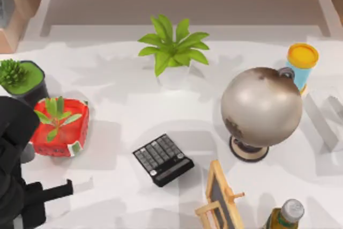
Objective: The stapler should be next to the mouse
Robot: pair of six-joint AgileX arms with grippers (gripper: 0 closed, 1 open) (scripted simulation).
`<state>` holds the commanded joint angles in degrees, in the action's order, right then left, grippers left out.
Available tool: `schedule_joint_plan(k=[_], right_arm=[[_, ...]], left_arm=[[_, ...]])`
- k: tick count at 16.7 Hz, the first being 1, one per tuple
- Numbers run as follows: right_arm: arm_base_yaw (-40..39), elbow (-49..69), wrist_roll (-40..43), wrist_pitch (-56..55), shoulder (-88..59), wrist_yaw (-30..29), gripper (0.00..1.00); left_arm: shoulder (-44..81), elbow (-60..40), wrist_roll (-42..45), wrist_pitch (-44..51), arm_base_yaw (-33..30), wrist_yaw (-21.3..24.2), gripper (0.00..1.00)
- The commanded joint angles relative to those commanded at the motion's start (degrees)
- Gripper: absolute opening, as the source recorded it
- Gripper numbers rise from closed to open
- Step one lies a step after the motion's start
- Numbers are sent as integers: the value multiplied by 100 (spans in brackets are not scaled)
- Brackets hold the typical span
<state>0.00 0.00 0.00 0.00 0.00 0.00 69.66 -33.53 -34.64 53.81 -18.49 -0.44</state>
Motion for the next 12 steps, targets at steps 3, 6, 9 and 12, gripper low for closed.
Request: schedule_joint_plan(k=[3,6,9,12], right_arm=[[0,0,0,0,0,0,100],[0,0,0,0,0,0,100],[0,0,0,0,0,0,100],[0,0,0,0,0,0,100]], left_arm=[[367,-687,696,261,699,-85,0],[1066,-1838,1825,621,1693,-187,0],[2062,-3316,3225,987,2715,-279,0],[3239,-4853,4563,1288,3557,-328,0]])
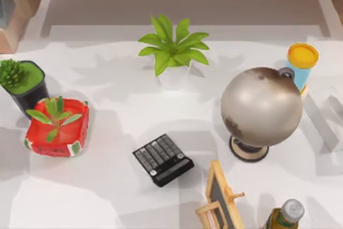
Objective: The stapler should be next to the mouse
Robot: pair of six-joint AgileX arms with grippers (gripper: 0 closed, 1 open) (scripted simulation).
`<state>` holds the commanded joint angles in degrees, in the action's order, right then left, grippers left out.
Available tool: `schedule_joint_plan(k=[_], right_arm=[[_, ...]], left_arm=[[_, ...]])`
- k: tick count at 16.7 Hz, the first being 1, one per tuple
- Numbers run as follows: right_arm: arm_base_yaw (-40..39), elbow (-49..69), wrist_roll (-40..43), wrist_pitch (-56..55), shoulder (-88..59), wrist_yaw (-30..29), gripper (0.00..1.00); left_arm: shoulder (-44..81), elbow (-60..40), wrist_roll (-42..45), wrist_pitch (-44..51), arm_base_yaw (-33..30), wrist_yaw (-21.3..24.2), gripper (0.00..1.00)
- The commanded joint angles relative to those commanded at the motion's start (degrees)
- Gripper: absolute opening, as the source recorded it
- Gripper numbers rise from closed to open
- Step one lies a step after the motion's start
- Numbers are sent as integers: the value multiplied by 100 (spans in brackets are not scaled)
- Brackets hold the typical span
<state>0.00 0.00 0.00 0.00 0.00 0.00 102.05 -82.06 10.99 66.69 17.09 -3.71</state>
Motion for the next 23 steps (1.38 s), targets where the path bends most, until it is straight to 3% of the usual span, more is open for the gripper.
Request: schedule_joint_plan(k=[4,7,23], right_arm=[[0,0,0,0,0,0,100],[0,0,0,0,0,0,100],[0,0,0,0,0,0,100]], left_arm=[[1498,-1670,1167,198,573,77,0],[2312,-2312,1465,185,612,233,0],[2640,-2371,1673,-214,295,615,0]])
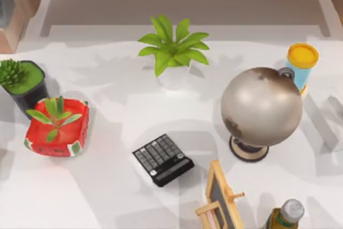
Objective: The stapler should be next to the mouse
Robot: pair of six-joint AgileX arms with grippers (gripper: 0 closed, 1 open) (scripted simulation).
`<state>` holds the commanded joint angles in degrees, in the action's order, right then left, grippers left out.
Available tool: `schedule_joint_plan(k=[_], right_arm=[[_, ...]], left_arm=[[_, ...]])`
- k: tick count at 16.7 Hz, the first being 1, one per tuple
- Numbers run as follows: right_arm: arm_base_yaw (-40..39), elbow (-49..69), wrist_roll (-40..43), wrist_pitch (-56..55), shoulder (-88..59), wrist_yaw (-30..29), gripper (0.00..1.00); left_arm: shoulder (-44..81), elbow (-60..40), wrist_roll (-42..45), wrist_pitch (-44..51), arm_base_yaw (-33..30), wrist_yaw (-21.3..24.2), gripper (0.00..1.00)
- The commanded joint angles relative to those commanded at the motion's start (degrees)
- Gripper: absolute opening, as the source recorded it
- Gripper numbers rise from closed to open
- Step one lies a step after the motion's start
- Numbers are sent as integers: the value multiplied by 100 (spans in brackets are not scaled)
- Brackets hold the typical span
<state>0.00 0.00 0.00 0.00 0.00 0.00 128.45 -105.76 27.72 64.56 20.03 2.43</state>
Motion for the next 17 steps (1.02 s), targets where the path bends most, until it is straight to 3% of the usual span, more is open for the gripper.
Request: schedule_joint_plan(k=[6,17], right_arm=[[0,0,0,0,0,0,100],[0,0,0,0,0,0,100]], left_arm=[[-114,39,111,-352,-121,90,0],[94,256,-235,-285,269,-216,0]])
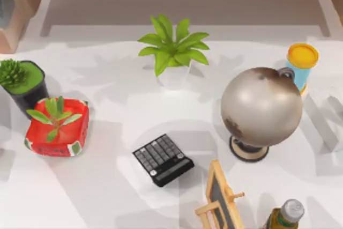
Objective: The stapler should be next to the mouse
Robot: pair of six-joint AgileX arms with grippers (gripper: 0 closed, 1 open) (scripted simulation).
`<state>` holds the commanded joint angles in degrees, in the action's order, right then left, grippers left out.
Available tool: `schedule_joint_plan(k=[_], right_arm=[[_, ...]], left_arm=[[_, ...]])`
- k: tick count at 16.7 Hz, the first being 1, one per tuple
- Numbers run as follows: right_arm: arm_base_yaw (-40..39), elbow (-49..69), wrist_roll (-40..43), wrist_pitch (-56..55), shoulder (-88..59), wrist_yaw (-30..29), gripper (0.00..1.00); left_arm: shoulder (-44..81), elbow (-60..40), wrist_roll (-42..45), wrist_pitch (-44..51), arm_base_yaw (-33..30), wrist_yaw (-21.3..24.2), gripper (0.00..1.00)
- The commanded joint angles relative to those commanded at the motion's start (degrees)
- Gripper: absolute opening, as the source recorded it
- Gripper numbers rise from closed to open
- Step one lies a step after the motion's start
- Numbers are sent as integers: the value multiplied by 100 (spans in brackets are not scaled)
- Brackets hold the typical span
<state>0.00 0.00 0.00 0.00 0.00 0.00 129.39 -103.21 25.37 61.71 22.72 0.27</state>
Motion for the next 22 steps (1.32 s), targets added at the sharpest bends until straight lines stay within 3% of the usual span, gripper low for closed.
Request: schedule_joint_plan(k=[7,20,22], right_arm=[[0,0,0,0,0,0,100],[0,0,0,0,0,0,100],[0,0,0,0,0,0,100]], left_arm=[[138,126,-42,32,44,-30,0],[138,126,-42,32,44,-30,98],[138,126,-42,32,44,-30,100]])
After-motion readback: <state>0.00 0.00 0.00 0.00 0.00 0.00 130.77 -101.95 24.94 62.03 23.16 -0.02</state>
